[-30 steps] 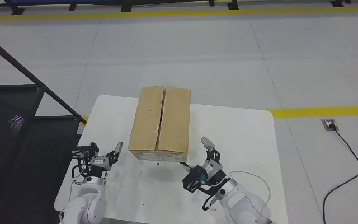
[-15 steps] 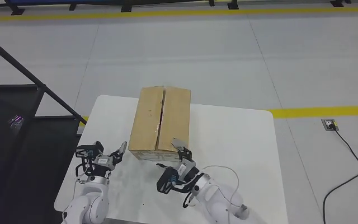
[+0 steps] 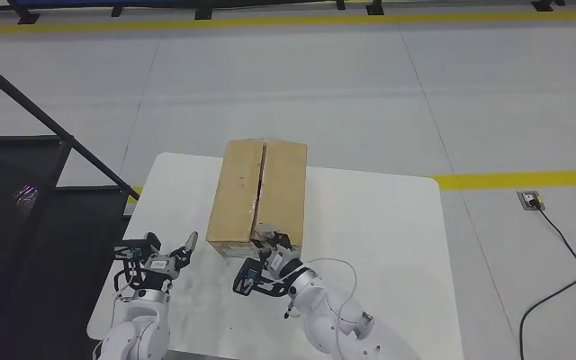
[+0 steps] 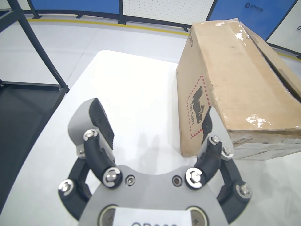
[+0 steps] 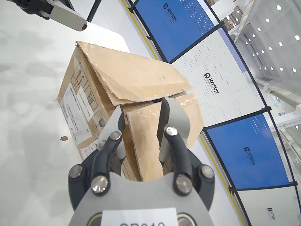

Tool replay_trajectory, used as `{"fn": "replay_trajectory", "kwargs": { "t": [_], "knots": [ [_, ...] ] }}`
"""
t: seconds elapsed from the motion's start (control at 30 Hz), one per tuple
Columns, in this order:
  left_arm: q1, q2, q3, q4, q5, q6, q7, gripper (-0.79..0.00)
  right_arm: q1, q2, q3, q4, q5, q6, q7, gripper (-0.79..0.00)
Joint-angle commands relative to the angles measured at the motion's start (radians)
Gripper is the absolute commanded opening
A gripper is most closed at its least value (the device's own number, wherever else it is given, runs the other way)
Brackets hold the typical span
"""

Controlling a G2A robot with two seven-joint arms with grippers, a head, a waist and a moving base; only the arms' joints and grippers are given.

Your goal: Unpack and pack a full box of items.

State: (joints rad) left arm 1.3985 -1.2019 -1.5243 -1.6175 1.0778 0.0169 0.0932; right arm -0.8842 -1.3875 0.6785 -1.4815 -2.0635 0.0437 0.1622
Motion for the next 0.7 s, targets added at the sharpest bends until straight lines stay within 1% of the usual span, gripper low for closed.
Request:
{"fn": "replay_trajectory", "kwargs": {
  "t": [0.0,0.03,0.13,0.17,0.23,0.27,0.5,0.67],
  "knots": [
    [0.000,-0.001,-0.001,-0.001,0.002,-0.001,-0.001,0.000,-0.001,-0.004,0.001,0.003,-0.009,0.001,0.007,-0.465],
    [0.000,-0.001,-0.002,-0.001,0.002,-0.002,-0.002,0.000,-0.002,-0.006,0.002,0.004,-0.014,0.003,0.010,-0.474],
    [-0.001,-0.002,-0.004,-0.001,0.003,-0.004,-0.004,0.000,-0.007,-0.012,0.006,0.005,-0.026,0.003,0.012,-0.573],
    [-0.001,-0.002,-0.005,-0.001,0.003,-0.004,-0.005,0.000,-0.010,-0.013,0.009,0.005,-0.028,0.003,0.012,-0.665],
    [-0.001,-0.003,-0.006,-0.002,0.006,-0.004,-0.006,0.000,-0.016,-0.015,0.014,0.004,-0.035,0.005,0.008,-0.760],
    [0.000,-0.003,-0.007,-0.003,0.005,-0.003,-0.006,0.000,-0.019,-0.016,0.018,0.004,-0.037,0.004,0.005,-0.785],
    [0.003,-0.006,-0.014,-0.004,0.005,0.000,-0.012,0.000,-0.053,-0.015,0.056,-0.014,-0.020,-0.016,-0.073,-0.785],
    [0.002,-0.006,-0.026,0.003,0.007,-0.005,-0.021,0.000,-0.083,-0.009,0.086,-0.036,-0.036,-0.030,-0.103,-0.785]
  ]
}}
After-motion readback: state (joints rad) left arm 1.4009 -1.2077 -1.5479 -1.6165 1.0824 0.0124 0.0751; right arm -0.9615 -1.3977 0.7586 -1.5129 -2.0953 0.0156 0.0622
